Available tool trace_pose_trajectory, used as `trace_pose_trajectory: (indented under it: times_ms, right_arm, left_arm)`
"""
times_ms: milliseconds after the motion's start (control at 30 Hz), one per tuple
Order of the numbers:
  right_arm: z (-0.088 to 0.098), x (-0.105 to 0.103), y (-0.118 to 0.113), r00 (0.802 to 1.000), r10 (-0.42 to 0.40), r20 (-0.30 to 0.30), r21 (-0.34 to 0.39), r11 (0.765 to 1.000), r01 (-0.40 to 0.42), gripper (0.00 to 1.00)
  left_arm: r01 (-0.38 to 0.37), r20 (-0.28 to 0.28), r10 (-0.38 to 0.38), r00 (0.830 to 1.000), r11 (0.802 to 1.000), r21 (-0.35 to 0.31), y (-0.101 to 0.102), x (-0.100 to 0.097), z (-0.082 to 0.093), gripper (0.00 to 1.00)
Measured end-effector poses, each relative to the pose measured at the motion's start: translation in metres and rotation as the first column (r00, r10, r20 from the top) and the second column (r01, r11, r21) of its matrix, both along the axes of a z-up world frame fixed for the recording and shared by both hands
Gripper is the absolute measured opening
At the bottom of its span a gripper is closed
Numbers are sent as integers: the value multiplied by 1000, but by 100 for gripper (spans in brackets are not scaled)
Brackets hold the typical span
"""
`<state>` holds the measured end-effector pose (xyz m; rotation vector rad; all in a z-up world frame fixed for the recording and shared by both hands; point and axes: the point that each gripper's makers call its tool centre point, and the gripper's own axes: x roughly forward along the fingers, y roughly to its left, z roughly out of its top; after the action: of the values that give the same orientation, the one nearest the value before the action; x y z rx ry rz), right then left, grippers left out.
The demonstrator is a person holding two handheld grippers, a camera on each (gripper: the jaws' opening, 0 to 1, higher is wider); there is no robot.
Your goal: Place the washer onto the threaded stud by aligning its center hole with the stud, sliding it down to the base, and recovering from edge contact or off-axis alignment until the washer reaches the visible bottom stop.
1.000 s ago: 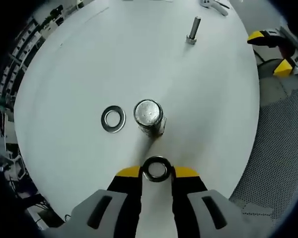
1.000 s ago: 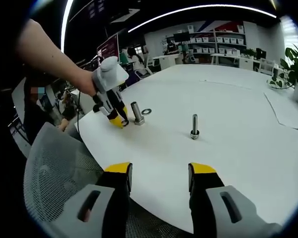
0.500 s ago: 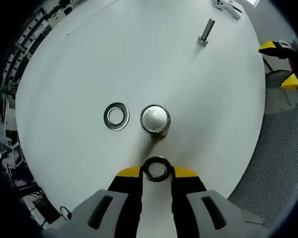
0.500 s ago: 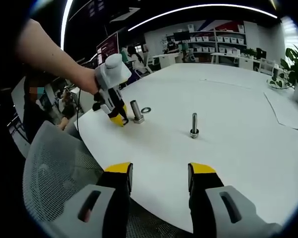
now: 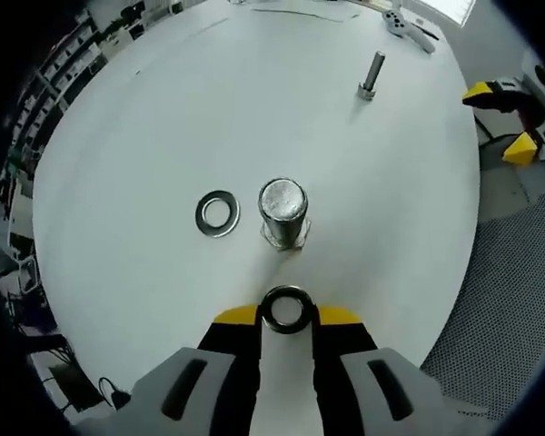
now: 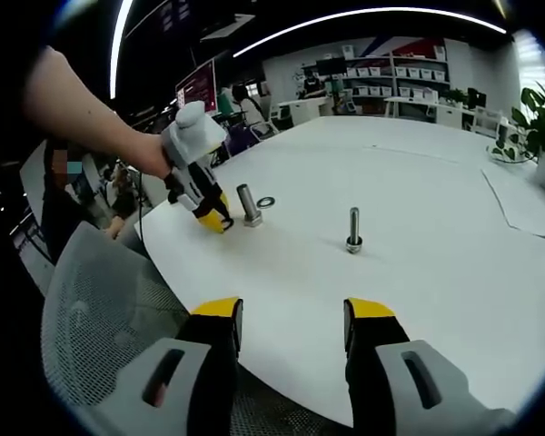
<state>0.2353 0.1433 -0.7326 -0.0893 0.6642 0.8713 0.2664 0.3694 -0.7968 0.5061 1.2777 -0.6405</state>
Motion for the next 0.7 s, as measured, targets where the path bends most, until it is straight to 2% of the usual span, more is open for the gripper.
trace_pose_trajectory:
  times_ms: [300,700]
  right_arm:
    - [0,0,0,1000,-1,2,1,1000,1,47]
    - [1,1,0,1000,-4,2,6,1000,4,47]
  left_arm:
    - [52,14,-52,999,999,11,-7,-1,2,18]
    - [62,43,-62,997,998,-11,-5,2,25,18]
